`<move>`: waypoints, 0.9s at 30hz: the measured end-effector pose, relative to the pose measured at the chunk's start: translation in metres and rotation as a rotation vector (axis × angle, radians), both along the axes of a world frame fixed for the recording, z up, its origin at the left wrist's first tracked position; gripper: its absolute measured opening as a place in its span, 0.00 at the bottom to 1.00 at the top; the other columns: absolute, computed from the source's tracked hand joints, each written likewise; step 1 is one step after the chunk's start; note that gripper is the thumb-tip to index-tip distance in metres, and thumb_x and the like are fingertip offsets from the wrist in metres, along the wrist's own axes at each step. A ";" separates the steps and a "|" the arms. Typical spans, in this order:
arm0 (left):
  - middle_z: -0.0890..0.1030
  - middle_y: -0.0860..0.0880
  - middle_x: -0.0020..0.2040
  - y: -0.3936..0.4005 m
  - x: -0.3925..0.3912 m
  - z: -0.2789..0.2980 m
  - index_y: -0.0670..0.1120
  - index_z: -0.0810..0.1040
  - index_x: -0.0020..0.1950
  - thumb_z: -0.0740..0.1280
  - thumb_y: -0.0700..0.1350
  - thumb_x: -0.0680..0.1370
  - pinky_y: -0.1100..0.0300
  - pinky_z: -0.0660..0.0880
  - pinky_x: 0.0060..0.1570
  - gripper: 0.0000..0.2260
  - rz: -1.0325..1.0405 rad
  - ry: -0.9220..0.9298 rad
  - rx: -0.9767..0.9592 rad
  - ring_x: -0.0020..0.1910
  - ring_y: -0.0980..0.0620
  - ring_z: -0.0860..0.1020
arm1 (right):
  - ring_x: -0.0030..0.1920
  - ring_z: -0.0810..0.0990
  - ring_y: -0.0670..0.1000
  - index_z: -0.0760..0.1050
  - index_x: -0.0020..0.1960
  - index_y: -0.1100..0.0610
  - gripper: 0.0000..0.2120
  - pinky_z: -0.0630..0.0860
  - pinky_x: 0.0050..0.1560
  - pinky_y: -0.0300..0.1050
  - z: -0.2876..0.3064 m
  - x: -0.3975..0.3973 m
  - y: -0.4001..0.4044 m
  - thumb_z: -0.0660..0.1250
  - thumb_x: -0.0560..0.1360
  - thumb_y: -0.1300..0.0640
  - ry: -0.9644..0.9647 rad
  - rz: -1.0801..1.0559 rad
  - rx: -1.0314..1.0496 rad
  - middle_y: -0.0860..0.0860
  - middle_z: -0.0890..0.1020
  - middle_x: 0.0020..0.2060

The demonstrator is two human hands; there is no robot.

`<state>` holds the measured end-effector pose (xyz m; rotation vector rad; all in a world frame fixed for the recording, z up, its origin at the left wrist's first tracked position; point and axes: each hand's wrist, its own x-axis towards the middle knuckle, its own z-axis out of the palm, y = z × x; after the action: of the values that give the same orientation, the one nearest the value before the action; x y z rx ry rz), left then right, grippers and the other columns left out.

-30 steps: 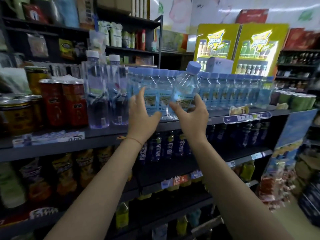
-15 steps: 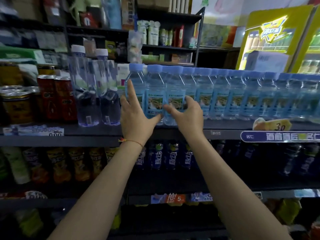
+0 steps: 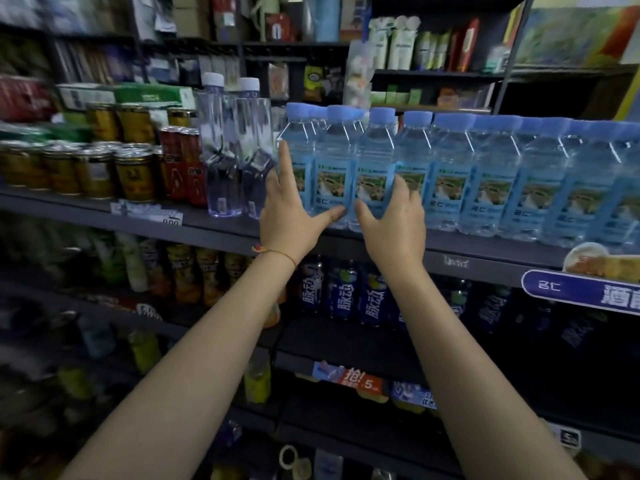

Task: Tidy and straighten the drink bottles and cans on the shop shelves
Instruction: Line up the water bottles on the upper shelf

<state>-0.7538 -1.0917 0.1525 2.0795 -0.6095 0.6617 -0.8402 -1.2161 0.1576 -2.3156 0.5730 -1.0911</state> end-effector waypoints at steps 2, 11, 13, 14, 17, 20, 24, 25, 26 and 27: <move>0.53 0.43 0.80 0.007 0.000 0.001 0.55 0.36 0.80 0.73 0.64 0.70 0.44 0.71 0.65 0.55 -0.035 0.001 0.032 0.76 0.44 0.63 | 0.71 0.66 0.57 0.56 0.78 0.57 0.35 0.64 0.68 0.55 -0.005 -0.003 0.006 0.67 0.78 0.46 -0.065 -0.007 0.003 0.56 0.67 0.70; 0.83 0.51 0.44 0.124 0.005 -0.032 0.49 0.82 0.47 0.65 0.50 0.79 0.53 0.79 0.46 0.09 -0.052 0.049 -0.035 0.43 0.51 0.81 | 0.33 0.72 0.46 0.75 0.50 0.59 0.04 0.70 0.34 0.43 -0.016 0.013 0.106 0.62 0.78 0.61 -0.441 0.434 -0.015 0.49 0.76 0.35; 0.84 0.52 0.41 0.170 0.019 -0.051 0.52 0.83 0.43 0.65 0.48 0.79 0.50 0.81 0.44 0.08 -0.062 0.250 0.021 0.40 0.50 0.82 | 0.28 0.71 0.45 0.75 0.48 0.57 0.03 0.67 0.30 0.42 -0.031 0.029 0.146 0.63 0.78 0.61 -0.267 0.578 0.047 0.46 0.75 0.31; 0.84 0.52 0.43 0.194 0.027 -0.062 0.54 0.82 0.44 0.65 0.47 0.80 0.51 0.81 0.45 0.08 -0.060 0.339 0.077 0.41 0.51 0.82 | 0.28 0.72 0.45 0.76 0.48 0.55 0.03 0.68 0.30 0.43 -0.042 0.040 0.167 0.63 0.78 0.60 -0.179 0.623 0.067 0.46 0.76 0.31; 0.85 0.50 0.47 0.269 0.047 -0.097 0.50 0.84 0.50 0.64 0.45 0.81 0.57 0.79 0.45 0.09 -0.050 0.524 0.191 0.45 0.52 0.81 | 0.35 0.78 0.45 0.76 0.45 0.50 0.05 0.74 0.36 0.44 -0.080 0.076 0.234 0.64 0.77 0.59 0.086 0.706 0.133 0.45 0.80 0.36; 0.84 0.51 0.46 0.351 0.067 -0.137 0.47 0.84 0.52 0.63 0.47 0.81 0.58 0.76 0.43 0.10 -0.039 0.672 0.154 0.44 0.52 0.81 | 0.39 0.81 0.50 0.78 0.44 0.52 0.07 0.79 0.43 0.51 -0.129 0.113 0.304 0.64 0.79 0.56 0.332 0.754 0.209 0.48 0.82 0.37; 0.85 0.48 0.43 0.447 0.093 -0.195 0.45 0.82 0.53 0.64 0.48 0.82 0.56 0.80 0.42 0.10 -0.011 0.868 0.033 0.38 0.48 0.84 | 0.40 0.81 0.49 0.79 0.44 0.51 0.08 0.79 0.41 0.45 -0.198 0.148 0.391 0.63 0.81 0.54 0.583 0.775 0.261 0.47 0.82 0.39; 0.85 0.47 0.43 0.465 0.099 -0.206 0.45 0.82 0.53 0.64 0.47 0.82 0.56 0.80 0.42 0.09 0.002 0.900 0.003 0.38 0.48 0.84 | 0.40 0.80 0.48 0.78 0.45 0.50 0.08 0.76 0.38 0.39 -0.213 0.154 0.409 0.63 0.81 0.55 0.614 0.773 0.256 0.46 0.81 0.39; 0.84 0.47 0.43 0.480 0.105 -0.216 0.45 0.82 0.52 0.63 0.47 0.82 0.56 0.80 0.41 0.09 0.019 0.921 -0.021 0.37 0.49 0.83 | 0.40 0.80 0.48 0.78 0.45 0.50 0.07 0.75 0.36 0.37 -0.226 0.161 0.425 0.63 0.81 0.55 0.641 0.764 0.261 0.46 0.81 0.39; 0.84 0.47 0.43 0.492 0.112 -0.224 0.45 0.82 0.52 0.63 0.46 0.82 0.56 0.80 0.40 0.09 0.032 0.936 -0.041 0.36 0.50 0.83 | 0.42 0.80 0.49 0.79 0.47 0.51 0.06 0.76 0.38 0.39 -0.238 0.168 0.438 0.63 0.80 0.56 0.668 0.754 0.282 0.46 0.80 0.40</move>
<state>-0.6419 -0.5994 -0.0718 2.0707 -0.0190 -0.3086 -0.6726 -0.7777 -0.0799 -2.2840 0.0297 0.1126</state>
